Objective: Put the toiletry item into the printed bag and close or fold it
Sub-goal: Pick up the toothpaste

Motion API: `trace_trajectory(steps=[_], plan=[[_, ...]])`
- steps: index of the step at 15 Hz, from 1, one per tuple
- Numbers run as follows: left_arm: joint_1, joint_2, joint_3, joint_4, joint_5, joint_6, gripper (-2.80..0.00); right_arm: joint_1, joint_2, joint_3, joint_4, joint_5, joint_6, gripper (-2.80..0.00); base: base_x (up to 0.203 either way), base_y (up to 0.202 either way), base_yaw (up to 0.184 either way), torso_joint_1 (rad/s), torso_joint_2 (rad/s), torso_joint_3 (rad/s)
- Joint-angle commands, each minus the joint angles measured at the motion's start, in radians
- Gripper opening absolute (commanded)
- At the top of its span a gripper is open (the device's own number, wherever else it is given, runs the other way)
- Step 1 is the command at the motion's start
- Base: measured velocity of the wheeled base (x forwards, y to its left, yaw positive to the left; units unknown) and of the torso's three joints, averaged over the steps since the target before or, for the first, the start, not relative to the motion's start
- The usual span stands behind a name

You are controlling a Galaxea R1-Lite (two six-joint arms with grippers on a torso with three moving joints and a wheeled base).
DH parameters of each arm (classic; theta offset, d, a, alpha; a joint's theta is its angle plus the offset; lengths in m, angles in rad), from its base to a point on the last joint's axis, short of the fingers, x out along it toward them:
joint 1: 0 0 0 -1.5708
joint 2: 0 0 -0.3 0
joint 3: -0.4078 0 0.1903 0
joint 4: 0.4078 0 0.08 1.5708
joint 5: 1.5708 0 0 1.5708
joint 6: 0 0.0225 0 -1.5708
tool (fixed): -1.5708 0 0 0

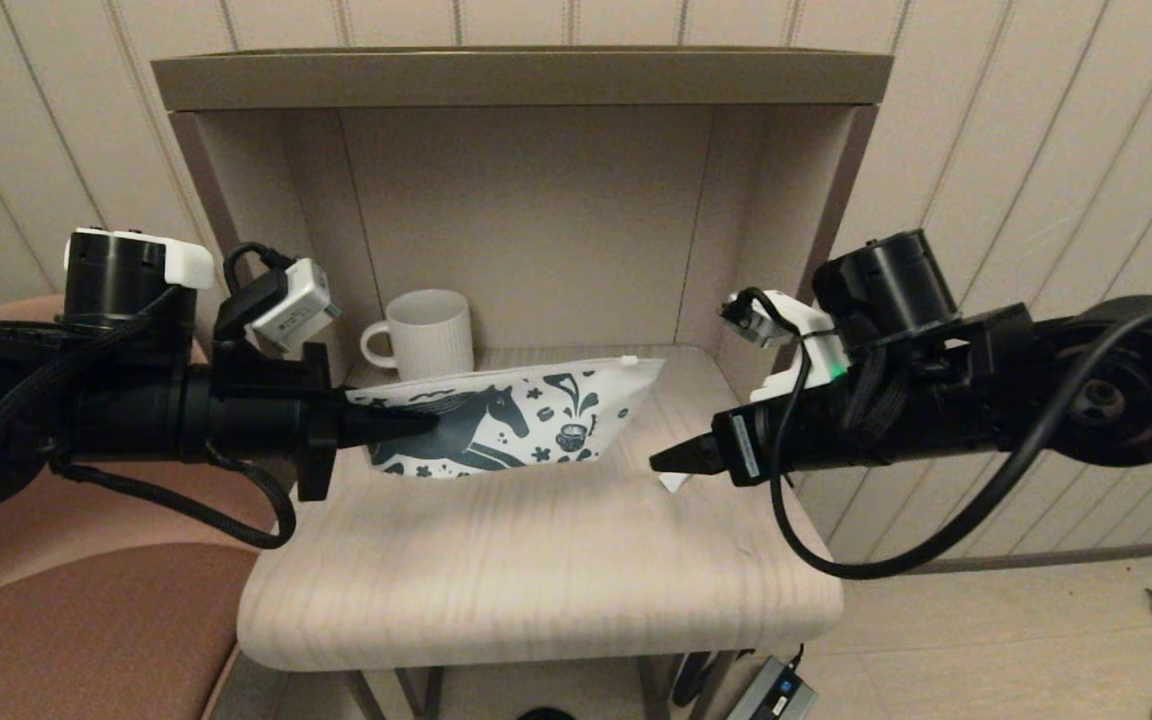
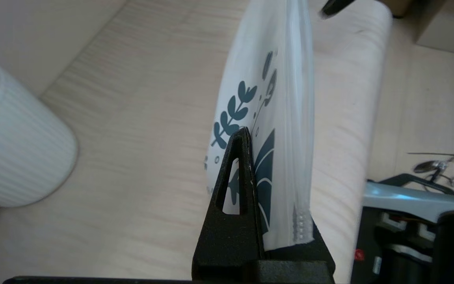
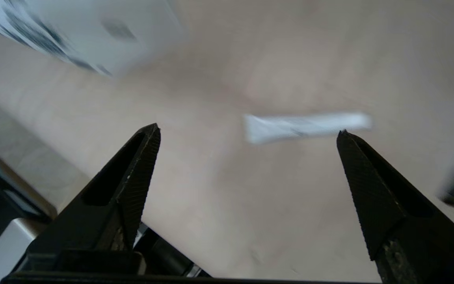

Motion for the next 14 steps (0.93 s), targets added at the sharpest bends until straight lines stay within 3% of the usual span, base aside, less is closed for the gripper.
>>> trace_trajectory(steps=[1,5,8,9,11,14], plan=[[0.0,-0.005,0.006,-0.002,-0.008,0.004,-2.8,0.008,0.027,-0.034,-0.002,0.005,0.001,0.0,0.0,0.0,0.0,0.0,0.0,0.0],[0.0,0.017,-0.003,0.0,-0.045,0.002,-2.8,0.012,0.014,-0.054,-0.004,0.074,-0.012,0.0,0.0,0.0,0.0,0.0,0.0,0.0],[0.0,0.033,-0.007,0.005,-0.067,0.004,-2.8,0.0,-0.033,-0.026,-0.004,0.216,-0.034,0.0,0.0,0.0,0.0,0.0,0.0,0.0],[0.0,0.036,-0.007,0.003,-0.067,0.004,-2.8,-0.004,-0.032,-0.019,-0.004,0.224,-0.055,0.0,0.0,0.0,0.0,0.0,0.0,0.0],[0.0,0.04,-0.007,0.0,-0.065,0.009,-2.8,-0.051,-0.028,-0.01,-0.003,0.203,-0.07,0.0,0.0,0.0,0.0,0.0,0.0,0.0],[0.0,0.045,-0.007,-0.002,-0.064,0.017,-2.8,-0.064,-0.028,-0.006,0.018,0.107,-0.072,0.0,0.0,0.0,0.0,0.0,0.0,0.0]])
